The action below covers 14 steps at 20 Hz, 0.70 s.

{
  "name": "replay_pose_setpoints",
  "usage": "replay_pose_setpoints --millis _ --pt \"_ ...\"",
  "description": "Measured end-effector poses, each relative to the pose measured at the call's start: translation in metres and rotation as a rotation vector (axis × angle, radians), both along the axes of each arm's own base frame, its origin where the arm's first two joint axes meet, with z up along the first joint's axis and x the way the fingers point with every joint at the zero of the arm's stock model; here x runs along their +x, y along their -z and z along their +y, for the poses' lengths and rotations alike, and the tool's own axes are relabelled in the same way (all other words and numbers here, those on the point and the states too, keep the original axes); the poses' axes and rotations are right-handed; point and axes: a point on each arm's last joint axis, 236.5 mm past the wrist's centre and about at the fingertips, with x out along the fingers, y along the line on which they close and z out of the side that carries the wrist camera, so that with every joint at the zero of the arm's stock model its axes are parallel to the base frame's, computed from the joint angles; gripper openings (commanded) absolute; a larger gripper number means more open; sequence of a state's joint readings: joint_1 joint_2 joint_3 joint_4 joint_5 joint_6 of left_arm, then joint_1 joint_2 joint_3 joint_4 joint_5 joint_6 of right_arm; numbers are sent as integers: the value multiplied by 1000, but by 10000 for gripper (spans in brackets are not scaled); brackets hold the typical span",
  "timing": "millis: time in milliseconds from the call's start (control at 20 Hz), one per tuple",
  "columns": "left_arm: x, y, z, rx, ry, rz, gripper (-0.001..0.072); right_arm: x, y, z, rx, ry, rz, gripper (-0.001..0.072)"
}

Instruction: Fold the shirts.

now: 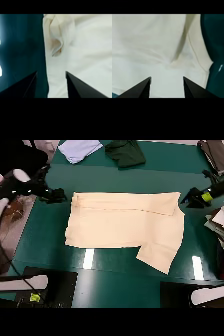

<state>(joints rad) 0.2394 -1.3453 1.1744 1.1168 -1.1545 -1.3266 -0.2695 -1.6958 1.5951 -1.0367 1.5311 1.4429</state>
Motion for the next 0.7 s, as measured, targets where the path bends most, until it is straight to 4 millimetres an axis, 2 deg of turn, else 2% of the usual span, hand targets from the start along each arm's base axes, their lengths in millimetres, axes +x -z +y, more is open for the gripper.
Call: replay_pose_setpoints --millis 100,150,250,400,450,500,600,650,700 --pt "-42 0 2 -47 6 74 430 -28 1 5 88 45 -15 460" --pt "-63 4 -4 -81 18 111 431 -40 3 7 130 73 -28 460" --pt "-103 17 -18 -148 45 197 432 -62 5 12 226 142 -63 459" --pt "-152 43 -44 -253 73 304 433 -85 1 4 320 270 -145 459" --pt "-163 50 -53 -292 79 323 483 -92 -3 0 336 304 -172 459" --pt "-172 57 -59 -317 82 337 582 -95 -7 -8 335 345 -207 458" --pt "-182 71 -66 -338 75 342 584 -105 -16 -19 328 397 -265 456" --pt "-184 75 -67 -339 71 337 621 -108 -21 -24 316 416 -295 454" --pt "-184 78 -69 -344 68 331 620 -112 -25 -29 304 431 -315 447"
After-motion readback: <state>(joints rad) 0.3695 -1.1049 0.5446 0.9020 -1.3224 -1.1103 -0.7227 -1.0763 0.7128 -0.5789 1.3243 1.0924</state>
